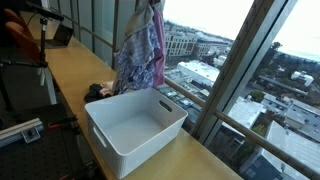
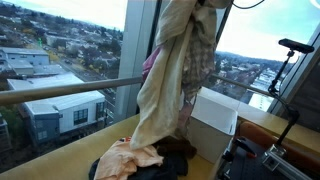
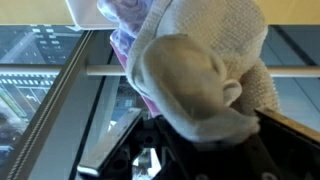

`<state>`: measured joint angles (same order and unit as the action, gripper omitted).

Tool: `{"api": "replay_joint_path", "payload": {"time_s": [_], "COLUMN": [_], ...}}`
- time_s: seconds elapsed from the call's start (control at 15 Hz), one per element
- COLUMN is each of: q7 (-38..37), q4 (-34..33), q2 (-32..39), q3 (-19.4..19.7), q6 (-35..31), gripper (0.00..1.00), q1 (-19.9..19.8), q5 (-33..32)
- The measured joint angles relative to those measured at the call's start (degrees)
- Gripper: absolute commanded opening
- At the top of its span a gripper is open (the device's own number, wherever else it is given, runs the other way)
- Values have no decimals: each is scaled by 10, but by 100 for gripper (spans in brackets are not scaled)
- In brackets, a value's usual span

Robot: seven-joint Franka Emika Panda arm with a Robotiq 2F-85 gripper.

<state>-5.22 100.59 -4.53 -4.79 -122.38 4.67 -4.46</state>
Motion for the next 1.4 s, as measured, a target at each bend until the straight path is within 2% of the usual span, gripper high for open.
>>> {"api": "replay_joint_path", "payload": {"time_s": [0.4, 0.87, 1.07, 1.4], "q7": [1, 60, 75, 76], "q4": [-95, -267, -288, -275], "q2": [-56, -45, -13, 49], "q3": [44, 116, 135, 131], "q6": [54, 203, 220, 217], "gripper": [5, 5, 5, 5], "q1": [-49, -91, -95, -89], "q5": [0, 21, 37, 50]}}
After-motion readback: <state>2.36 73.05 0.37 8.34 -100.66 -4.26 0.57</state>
